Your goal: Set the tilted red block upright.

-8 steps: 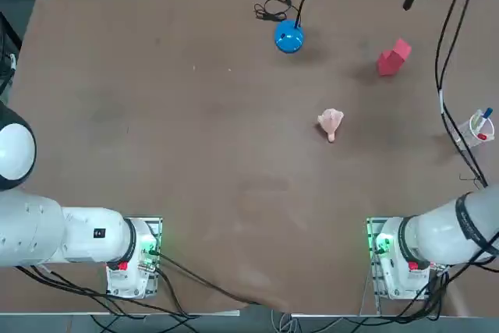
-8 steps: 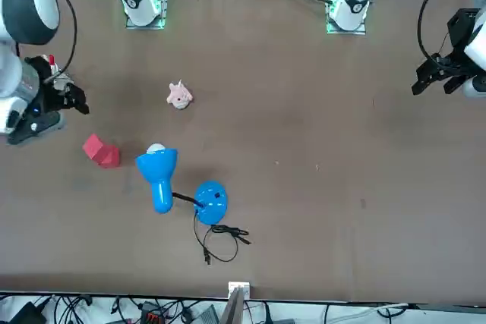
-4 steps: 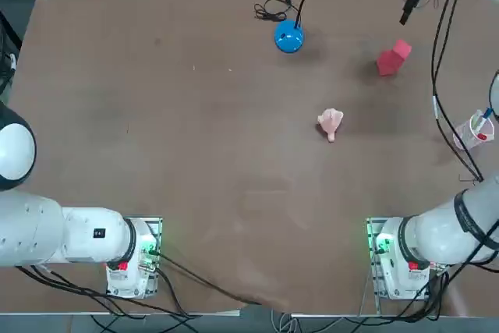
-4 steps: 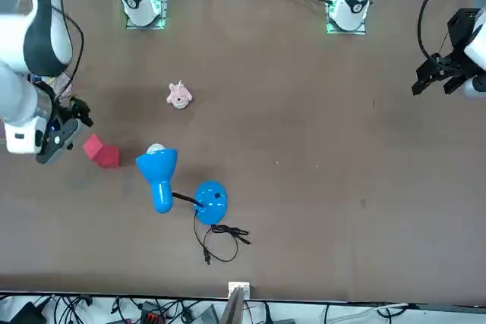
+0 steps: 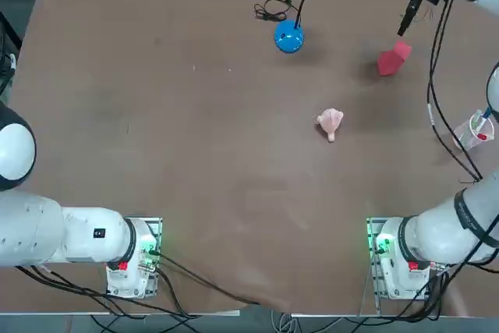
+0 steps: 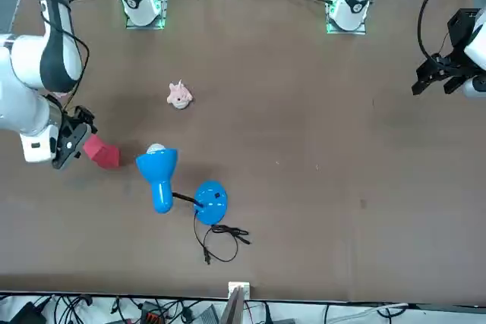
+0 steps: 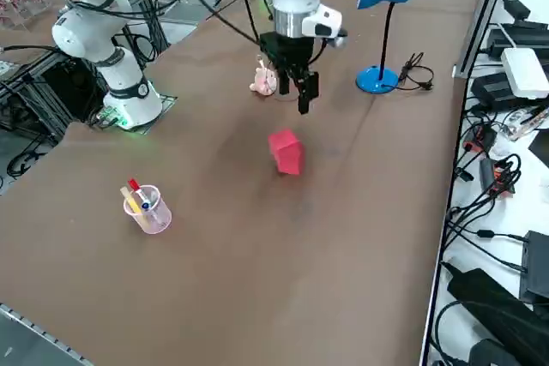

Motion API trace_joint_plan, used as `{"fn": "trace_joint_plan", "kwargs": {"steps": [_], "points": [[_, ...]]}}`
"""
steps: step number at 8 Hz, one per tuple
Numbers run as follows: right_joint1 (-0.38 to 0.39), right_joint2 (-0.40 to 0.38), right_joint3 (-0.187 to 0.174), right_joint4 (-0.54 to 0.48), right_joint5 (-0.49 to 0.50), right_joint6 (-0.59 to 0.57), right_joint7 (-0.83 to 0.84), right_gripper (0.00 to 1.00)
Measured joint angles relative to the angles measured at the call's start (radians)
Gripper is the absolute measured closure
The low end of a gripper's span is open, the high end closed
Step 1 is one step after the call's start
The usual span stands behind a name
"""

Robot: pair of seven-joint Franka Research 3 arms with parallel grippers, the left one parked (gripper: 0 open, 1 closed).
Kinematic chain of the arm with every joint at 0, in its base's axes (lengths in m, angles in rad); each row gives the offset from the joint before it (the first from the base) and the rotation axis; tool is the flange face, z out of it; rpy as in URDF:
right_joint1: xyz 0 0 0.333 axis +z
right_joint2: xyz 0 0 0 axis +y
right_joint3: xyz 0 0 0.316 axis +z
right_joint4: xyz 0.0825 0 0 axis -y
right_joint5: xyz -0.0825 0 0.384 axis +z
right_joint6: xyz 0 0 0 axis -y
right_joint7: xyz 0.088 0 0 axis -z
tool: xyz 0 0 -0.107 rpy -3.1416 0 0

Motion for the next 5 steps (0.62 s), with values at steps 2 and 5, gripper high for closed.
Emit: {"fn": "trace_joint_plan", "kwargs": {"steps": [2,5], "points": [[-0.022,0.029,-0.001,-0.010,0.000,0.020,-0.022,0.00],[-0.033,0.081,-0.001,-0.017,0.015,0.061,-0.023,0.00]]}}
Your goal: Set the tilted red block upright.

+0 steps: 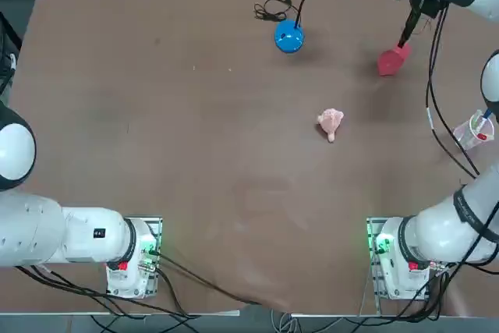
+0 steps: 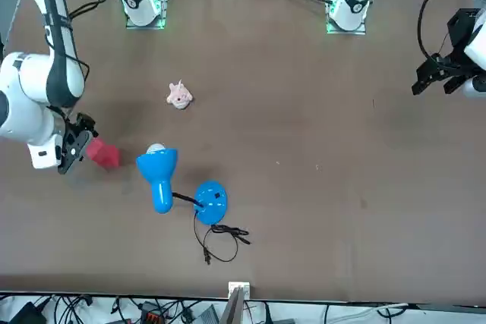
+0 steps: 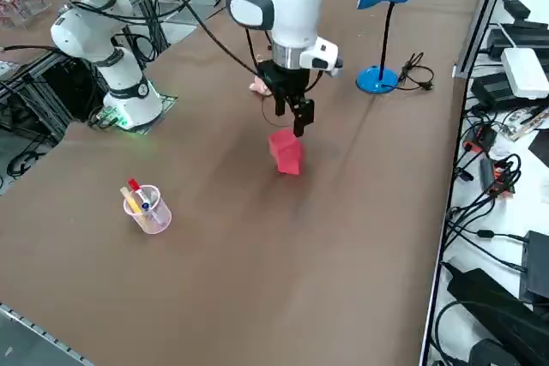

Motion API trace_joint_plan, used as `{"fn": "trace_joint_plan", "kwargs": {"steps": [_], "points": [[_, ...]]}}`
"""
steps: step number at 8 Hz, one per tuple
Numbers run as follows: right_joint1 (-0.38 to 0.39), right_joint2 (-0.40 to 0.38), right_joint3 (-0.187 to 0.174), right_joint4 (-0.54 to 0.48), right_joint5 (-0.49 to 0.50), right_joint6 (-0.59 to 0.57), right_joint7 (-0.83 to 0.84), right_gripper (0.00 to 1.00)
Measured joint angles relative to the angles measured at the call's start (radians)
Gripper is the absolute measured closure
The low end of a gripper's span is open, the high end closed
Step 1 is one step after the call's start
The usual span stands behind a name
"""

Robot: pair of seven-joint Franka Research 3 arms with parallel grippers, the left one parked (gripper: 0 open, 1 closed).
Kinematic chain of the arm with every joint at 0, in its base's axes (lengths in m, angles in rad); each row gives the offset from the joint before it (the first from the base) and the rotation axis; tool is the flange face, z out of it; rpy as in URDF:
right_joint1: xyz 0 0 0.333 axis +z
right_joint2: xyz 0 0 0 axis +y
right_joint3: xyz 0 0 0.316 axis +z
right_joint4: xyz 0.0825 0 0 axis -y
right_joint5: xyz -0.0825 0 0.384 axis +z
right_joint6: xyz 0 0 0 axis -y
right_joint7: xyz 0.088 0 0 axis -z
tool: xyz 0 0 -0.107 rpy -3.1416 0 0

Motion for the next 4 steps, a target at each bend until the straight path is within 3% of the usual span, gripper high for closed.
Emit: {"fn": "trace_joint_plan", "kwargs": {"steps": [4], "points": [[-0.006,0.028,0.000,-0.038,0.005,0.052,0.001,0.00]]}}
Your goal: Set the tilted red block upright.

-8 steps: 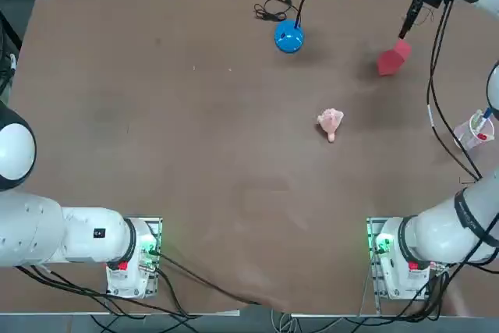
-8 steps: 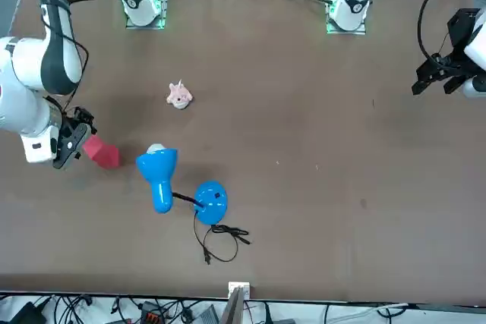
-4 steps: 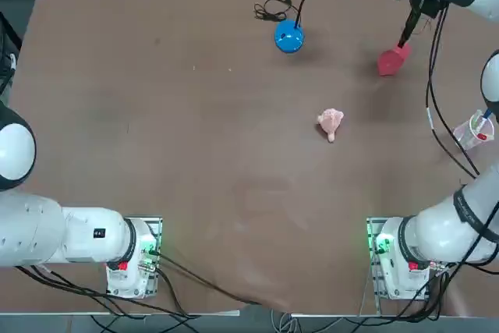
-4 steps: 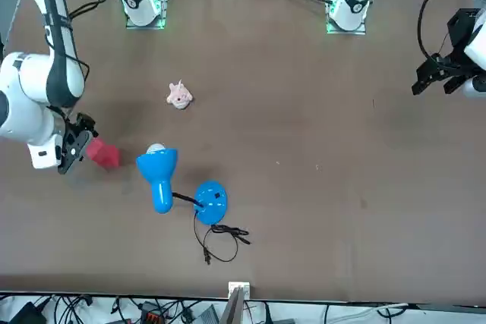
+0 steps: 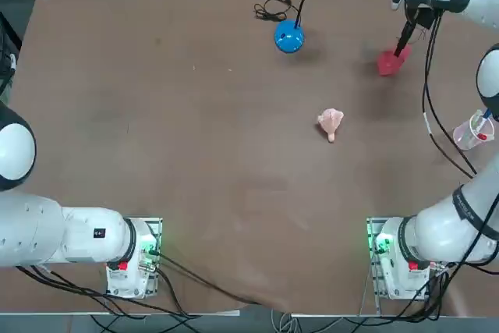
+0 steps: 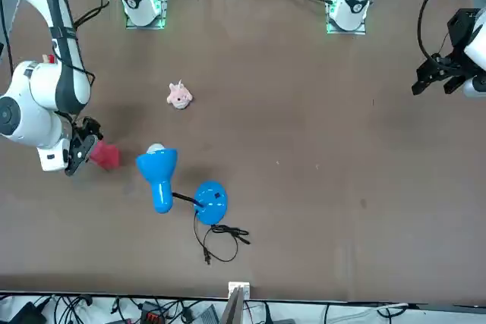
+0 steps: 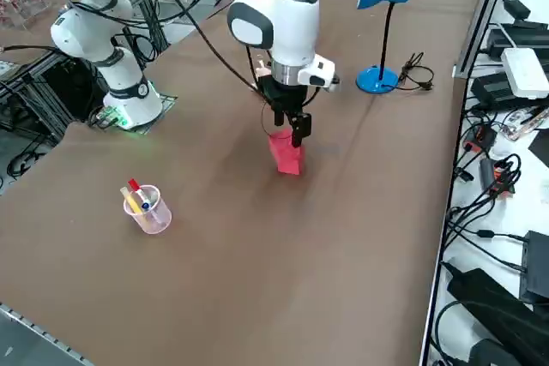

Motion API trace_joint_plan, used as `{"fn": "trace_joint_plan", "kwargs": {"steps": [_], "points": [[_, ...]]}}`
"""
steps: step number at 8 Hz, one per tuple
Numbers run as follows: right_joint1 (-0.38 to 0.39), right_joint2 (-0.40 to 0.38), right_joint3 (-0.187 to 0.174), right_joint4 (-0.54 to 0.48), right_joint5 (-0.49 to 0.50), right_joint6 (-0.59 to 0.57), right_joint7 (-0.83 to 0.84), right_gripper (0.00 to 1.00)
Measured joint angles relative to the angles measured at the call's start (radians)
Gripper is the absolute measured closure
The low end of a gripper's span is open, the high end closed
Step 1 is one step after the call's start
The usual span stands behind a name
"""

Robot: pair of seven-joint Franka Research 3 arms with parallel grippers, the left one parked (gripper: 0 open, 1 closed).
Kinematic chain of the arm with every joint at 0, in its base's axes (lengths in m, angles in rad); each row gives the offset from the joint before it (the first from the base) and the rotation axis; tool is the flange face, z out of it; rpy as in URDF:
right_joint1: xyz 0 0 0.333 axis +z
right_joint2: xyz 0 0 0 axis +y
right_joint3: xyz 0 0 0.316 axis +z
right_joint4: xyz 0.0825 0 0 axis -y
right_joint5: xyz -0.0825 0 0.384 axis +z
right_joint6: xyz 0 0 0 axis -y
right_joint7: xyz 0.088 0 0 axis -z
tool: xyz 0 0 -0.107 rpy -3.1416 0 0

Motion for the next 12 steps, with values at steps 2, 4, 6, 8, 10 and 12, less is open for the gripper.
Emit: {"fn": "trace_joint_plan", "kwargs": {"steps": [2,4,6,8,10,12], "points": [[-0.005,0.012,0.000,-0.003,0.001,0.007,0.008,0.00],[-0.010,0.026,0.000,-0.003,0.001,0.018,0.011,0.00],[-0.010,0.040,0.000,-0.003,0.001,0.023,0.012,0.03],[-0.010,0.040,0.000,-0.002,0.001,0.028,0.012,0.22],[-0.010,0.038,-0.001,0.000,0.001,0.028,0.013,0.26],[-0.011,0.029,-0.002,0.021,0.001,0.031,0.084,0.30]]}}
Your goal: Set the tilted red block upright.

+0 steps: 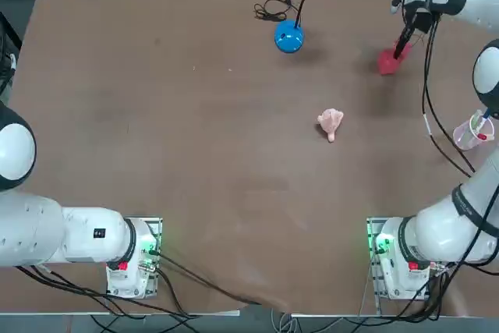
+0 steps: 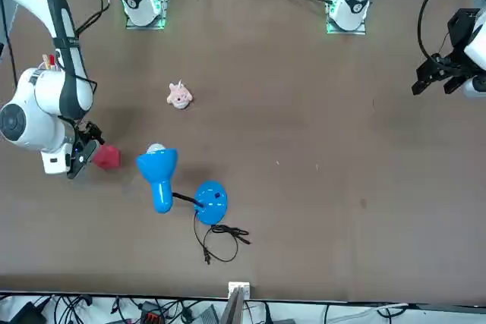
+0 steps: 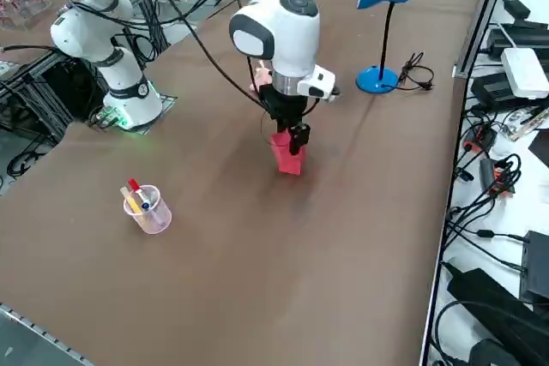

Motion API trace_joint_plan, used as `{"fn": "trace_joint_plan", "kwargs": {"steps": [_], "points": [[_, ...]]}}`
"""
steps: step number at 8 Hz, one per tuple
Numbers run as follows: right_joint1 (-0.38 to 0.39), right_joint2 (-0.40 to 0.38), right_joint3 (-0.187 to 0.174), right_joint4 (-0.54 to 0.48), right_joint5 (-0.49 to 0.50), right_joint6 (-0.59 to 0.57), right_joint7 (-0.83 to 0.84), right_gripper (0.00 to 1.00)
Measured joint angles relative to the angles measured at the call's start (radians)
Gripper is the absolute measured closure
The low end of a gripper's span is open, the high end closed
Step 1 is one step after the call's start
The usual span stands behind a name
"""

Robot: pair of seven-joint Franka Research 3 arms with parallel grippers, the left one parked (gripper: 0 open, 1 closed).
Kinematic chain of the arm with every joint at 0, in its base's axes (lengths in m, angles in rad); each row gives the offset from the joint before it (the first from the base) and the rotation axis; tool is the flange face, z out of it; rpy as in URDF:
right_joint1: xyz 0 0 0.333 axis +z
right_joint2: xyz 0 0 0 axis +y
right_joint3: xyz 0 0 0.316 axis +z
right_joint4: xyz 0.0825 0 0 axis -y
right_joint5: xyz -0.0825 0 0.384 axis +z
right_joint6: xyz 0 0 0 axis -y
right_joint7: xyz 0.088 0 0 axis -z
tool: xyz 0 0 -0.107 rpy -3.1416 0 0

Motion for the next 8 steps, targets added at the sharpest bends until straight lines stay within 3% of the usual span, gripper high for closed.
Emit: {"fn": "trace_joint_plan", "kwargs": {"steps": [3,6,8], "points": [[0.003,-0.050,0.002,0.021,0.001,-0.053,0.228,0.31],[0.005,-0.058,0.005,0.025,0.002,-0.131,0.524,0.31],[0.005,-0.057,0.005,0.024,0.008,-0.145,0.625,0.31]]}}
